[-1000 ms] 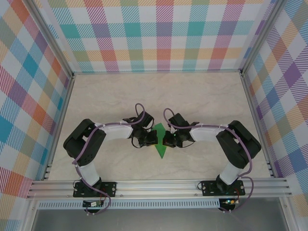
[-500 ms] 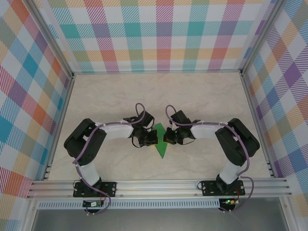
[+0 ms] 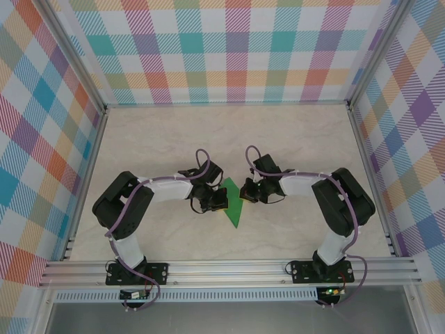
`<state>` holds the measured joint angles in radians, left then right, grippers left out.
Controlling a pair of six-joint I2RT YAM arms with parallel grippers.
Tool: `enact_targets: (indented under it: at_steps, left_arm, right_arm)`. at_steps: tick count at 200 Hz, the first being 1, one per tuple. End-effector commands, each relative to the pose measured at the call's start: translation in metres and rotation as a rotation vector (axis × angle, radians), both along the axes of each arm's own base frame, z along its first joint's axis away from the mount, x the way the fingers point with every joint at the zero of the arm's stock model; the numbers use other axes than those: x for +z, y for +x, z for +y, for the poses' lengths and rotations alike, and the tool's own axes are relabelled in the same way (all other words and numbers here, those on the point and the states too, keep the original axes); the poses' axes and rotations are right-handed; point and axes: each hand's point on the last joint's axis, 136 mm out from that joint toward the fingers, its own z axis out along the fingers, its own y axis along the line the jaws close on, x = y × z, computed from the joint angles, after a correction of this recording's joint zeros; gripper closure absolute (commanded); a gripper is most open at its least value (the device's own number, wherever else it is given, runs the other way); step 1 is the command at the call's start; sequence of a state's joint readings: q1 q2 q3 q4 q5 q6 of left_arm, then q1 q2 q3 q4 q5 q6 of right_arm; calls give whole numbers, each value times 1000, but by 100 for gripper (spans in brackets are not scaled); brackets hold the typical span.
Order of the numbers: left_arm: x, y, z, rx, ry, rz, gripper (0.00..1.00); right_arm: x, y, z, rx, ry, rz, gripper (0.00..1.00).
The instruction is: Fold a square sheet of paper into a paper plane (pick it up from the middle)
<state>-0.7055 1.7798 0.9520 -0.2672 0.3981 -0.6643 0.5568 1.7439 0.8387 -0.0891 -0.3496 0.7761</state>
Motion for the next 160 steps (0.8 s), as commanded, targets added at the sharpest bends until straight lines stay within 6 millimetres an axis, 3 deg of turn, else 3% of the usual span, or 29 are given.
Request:
enact_targets:
  at_steps: [1, 29, 56, 73, 91, 131, 160]
  left_arm:
    - [-44, -28, 41, 6, 211, 101, 100]
    - [-44, -28, 41, 7, 212, 97, 100]
    - [-45, -27, 41, 9, 212, 97, 100]
    - [-45, -26, 41, 13, 213, 96, 100]
    - [-45, -26, 41, 15, 214, 93, 100]
    - [-44, -22, 41, 24, 220, 81, 100]
    - [-44, -21, 41, 35, 221, 74, 100]
  right_arm:
    - [-15, 6, -7, -5, -39, 5, 100]
    - [-13, 14, -20, -45, -38, 1, 100]
    - [16, 26, -20, -52, -14, -65, 100]
    - [34, 23, -16, -49, 25, -88, 100]
    - [43, 4, -8, -17, 81, -73, 100]
    - [42, -61, 16, 103, 114, 1, 100]
    - [37, -84, 19, 132, 111, 28, 100]
